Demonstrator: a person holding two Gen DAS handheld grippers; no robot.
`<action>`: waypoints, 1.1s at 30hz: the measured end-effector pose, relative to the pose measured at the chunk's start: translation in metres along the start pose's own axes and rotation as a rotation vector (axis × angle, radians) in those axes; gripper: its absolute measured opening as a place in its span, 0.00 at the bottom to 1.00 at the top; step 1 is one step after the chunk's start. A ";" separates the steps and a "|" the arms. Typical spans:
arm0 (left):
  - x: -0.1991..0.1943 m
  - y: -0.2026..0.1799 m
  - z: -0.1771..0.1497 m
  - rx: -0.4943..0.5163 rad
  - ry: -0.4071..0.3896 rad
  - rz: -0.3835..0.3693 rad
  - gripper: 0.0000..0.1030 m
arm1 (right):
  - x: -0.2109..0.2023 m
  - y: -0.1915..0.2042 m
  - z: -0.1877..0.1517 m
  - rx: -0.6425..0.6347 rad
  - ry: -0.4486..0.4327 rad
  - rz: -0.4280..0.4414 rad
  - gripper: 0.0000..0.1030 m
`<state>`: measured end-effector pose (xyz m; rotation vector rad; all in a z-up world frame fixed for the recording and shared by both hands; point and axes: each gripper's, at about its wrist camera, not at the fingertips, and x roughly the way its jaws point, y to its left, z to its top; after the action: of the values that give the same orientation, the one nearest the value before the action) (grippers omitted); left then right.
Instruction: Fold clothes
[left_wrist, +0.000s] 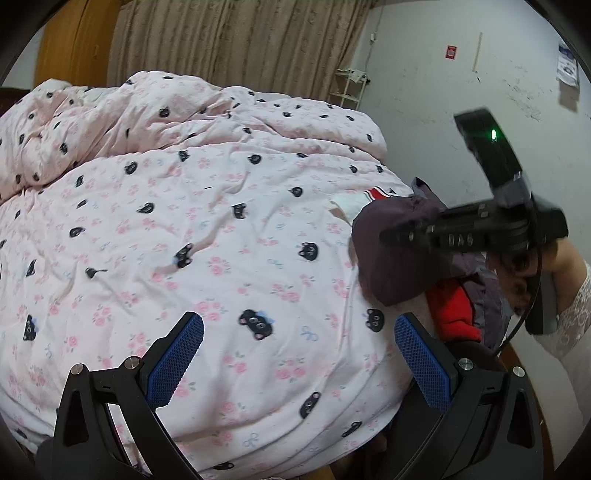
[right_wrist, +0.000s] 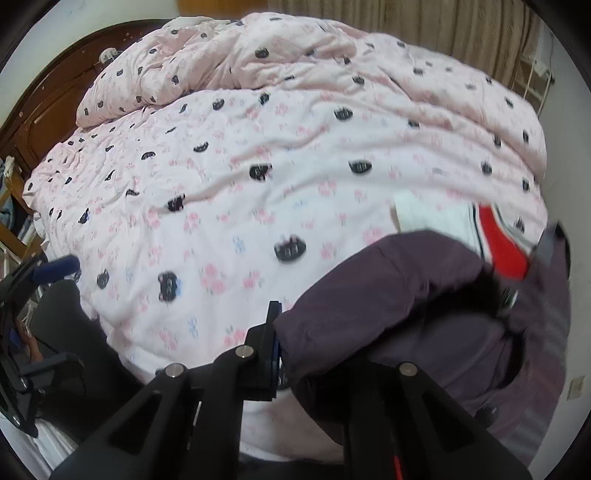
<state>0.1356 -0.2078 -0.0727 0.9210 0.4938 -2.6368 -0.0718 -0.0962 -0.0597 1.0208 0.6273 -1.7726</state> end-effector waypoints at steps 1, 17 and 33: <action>-0.001 0.004 -0.001 -0.010 -0.001 0.000 1.00 | -0.001 0.002 0.007 0.004 -0.005 0.002 0.09; -0.002 0.075 -0.014 -0.083 -0.040 0.071 1.00 | 0.028 0.065 0.178 0.065 -0.047 0.131 0.07; 0.018 0.157 0.006 -0.187 -0.094 0.104 0.99 | 0.102 0.086 0.391 0.154 -0.140 0.154 0.06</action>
<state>0.1802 -0.3534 -0.1140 0.7408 0.6378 -2.4776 -0.1542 -0.4837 0.0575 1.0096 0.3203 -1.7589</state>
